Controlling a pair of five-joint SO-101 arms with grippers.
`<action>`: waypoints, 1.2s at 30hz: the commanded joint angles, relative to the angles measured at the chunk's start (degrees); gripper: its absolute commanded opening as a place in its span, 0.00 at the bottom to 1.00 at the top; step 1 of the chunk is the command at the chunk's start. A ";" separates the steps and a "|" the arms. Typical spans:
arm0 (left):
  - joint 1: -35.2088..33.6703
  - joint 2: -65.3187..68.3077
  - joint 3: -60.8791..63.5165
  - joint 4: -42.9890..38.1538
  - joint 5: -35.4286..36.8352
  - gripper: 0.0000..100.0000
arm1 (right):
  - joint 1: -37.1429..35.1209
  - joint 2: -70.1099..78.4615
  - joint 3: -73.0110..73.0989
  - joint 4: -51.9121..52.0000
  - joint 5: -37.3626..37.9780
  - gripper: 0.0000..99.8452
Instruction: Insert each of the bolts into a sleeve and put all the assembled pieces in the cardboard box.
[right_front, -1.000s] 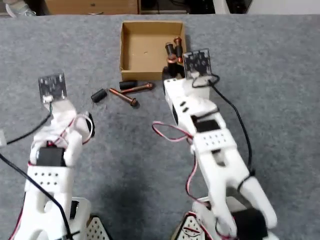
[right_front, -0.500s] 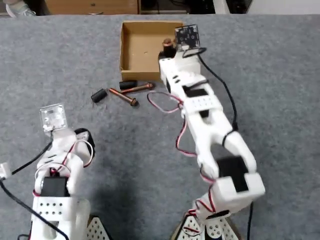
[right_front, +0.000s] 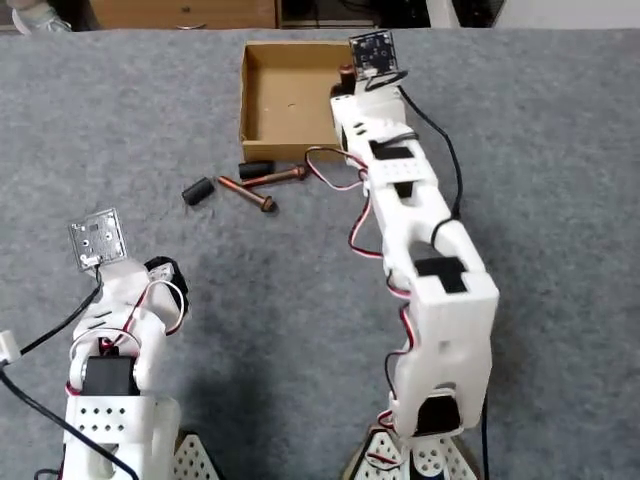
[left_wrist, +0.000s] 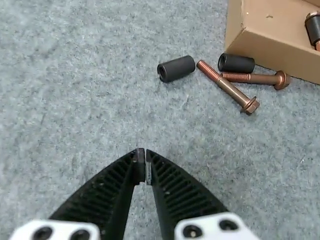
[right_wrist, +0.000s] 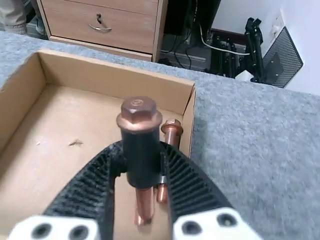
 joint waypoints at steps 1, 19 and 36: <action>0.35 -0.75 -0.44 -1.23 0.18 0.02 | 0.66 3.12 -10.24 -1.49 0.18 0.01; 0.35 -0.75 -0.35 -1.14 0.09 0.04 | -2.33 34.77 -65.10 29.45 -6.77 0.01; 0.26 -0.75 -0.35 -1.05 0.26 0.06 | -4.35 52.53 -89.63 36.48 -7.12 0.13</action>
